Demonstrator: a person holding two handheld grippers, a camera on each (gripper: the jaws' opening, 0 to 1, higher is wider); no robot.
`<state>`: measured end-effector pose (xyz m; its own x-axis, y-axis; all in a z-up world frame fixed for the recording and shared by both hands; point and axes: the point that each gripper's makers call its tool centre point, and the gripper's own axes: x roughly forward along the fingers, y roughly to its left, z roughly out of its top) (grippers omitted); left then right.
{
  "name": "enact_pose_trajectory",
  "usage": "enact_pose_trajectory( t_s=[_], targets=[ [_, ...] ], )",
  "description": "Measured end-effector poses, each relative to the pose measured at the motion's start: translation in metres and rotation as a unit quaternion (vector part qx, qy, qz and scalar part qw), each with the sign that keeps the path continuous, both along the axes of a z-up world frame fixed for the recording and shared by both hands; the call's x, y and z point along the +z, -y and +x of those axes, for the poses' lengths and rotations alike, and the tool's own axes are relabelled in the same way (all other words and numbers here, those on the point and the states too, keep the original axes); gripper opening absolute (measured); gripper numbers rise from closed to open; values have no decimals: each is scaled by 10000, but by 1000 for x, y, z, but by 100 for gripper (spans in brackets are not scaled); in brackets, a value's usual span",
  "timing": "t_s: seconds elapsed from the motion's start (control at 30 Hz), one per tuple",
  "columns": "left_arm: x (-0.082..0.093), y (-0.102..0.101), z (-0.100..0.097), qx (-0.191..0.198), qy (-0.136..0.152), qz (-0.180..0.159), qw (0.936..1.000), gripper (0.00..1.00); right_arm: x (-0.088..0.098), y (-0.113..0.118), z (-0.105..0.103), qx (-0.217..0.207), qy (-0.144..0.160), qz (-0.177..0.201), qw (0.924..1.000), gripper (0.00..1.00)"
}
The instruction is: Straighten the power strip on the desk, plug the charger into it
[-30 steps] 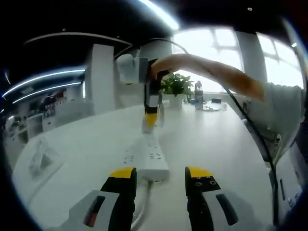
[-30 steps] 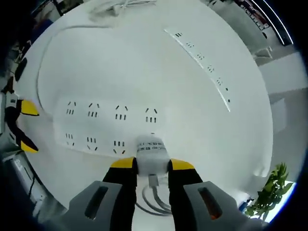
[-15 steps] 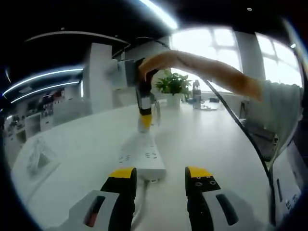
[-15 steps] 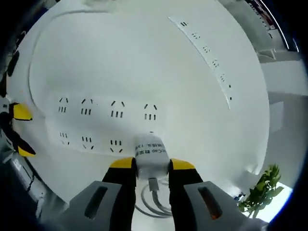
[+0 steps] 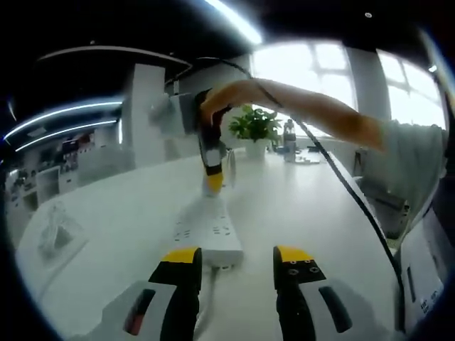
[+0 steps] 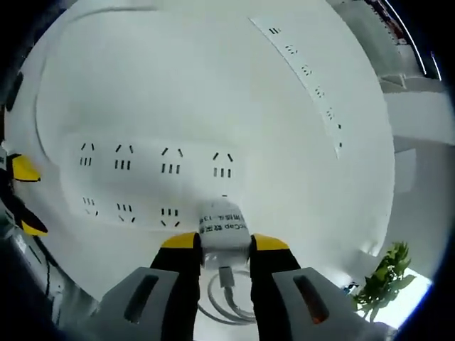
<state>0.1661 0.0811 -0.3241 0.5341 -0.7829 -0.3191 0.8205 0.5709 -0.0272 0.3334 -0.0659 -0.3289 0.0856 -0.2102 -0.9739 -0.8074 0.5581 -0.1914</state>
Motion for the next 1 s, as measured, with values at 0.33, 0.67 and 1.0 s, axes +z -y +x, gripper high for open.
enact_pose_trajectory(
  t_s=[0.33,0.67,1.0],
  targets=[
    [-2,0,-2,13,-59,25,10000,41,-2,1,3,407,269,-811,9955,26],
    [0,-1,-3,26,-72,12,10000,41,-5,-1,3,679,207,-479,9963,28],
    [-2,-1,-2,43,-73,27,10000,41,-10,-2,-8,1408,582,141,9882,32]
  ],
)
